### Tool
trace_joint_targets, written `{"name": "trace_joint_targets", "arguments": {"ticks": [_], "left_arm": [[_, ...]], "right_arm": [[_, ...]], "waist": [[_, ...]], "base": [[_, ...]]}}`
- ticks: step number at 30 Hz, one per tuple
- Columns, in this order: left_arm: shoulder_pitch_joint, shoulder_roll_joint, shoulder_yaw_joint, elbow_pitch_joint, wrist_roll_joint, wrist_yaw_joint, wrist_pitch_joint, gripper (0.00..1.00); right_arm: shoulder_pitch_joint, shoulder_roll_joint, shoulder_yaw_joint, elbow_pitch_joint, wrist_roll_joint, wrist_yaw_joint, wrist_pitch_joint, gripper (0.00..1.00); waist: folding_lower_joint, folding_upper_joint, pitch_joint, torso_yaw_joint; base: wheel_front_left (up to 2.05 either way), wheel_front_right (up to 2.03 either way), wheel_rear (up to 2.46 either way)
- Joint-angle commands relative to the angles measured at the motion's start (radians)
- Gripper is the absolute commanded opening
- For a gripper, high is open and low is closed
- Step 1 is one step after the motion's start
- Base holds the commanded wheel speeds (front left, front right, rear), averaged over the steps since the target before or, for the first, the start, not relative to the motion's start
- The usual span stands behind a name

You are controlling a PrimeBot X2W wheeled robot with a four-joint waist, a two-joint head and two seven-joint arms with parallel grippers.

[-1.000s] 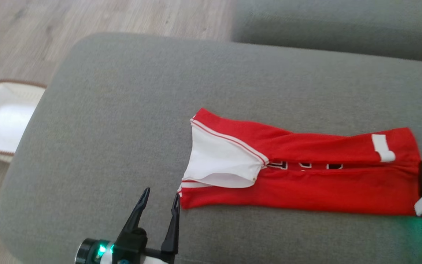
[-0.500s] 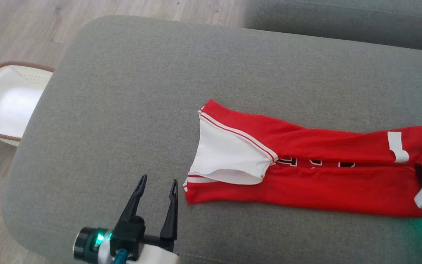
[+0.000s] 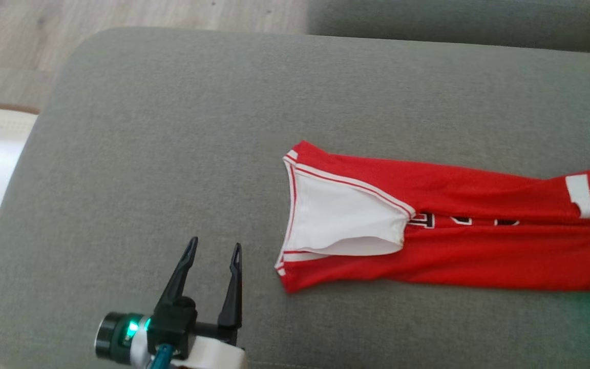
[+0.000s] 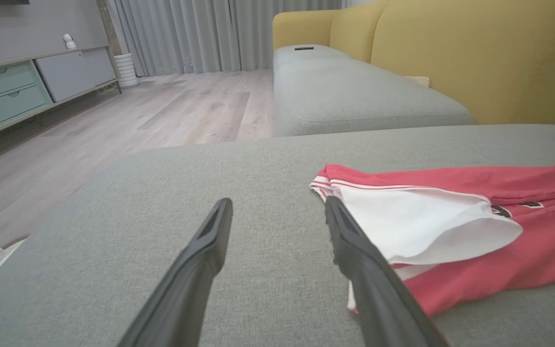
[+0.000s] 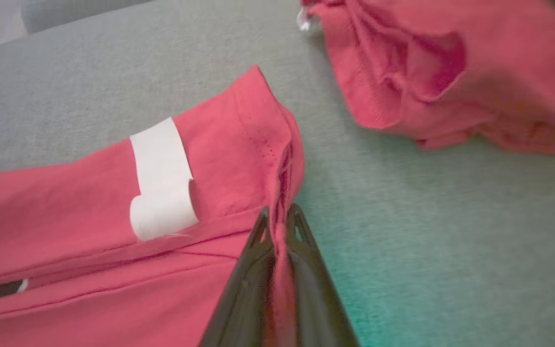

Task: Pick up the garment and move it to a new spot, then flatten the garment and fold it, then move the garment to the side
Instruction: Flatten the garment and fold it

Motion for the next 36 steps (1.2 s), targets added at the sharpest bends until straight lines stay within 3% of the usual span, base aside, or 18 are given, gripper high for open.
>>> {"name": "trace_joint_targets", "arguments": {"ticks": [1, 9, 18, 23, 28, 36], "left_arm": [[-0.048, -0.007, 0.037, -0.04, 0.011, 0.0, -0.012, 1.0], [-0.046, -0.011, 0.037, -0.019, 0.005, -0.01, -0.012, 1.0], [-0.038, -0.016, 0.038, -0.003, -0.003, -0.025, -0.012, 1.0], [-0.035, -0.016, 0.036, 0.001, 0.001, -0.036, -0.012, 1.0], [-0.037, -0.019, 0.03, 0.007, 0.004, -0.045, -0.012, 1.0], [-0.045, -0.023, 0.015, 0.021, 0.004, -0.058, -0.012, 1.0]], "right_arm": [[-0.026, -0.045, -0.004, -0.043, -0.013, -0.001, -0.003, 0.0], [-0.053, 0.027, 0.005, -0.206, -0.046, -0.001, 0.053, 0.0], [-0.016, 0.209, 0.056, -0.422, -0.06, -0.001, 0.117, 0.0], [0.01, 0.312, 0.104, -0.512, -0.067, -0.001, 0.149, 0.0], [0.028, 0.366, 0.159, -0.54, -0.065, -0.001, 0.164, 0.0], [0.039, 0.38, 0.226, -0.511, -0.041, -0.001, 0.151, 0.0]], "waist": [[0.0, 0.0, -0.003, -0.018], [0.0, 0.0, -0.044, -0.052], [0.0, 0.0, -0.107, -0.033], [0.0, 0.0, -0.12, 0.014], [0.0, 0.0, -0.12, 0.088], [0.0, 0.0, -0.121, 0.178]], "base": [[0.0, 0.0, 0.0], [0.0, 0.0, 0.0], [0.0, 0.0, 0.0], [0.0, 0.0, 0.0], [0.0, 0.0, 0.0], [0.0, 0.0, 0.0]]}}
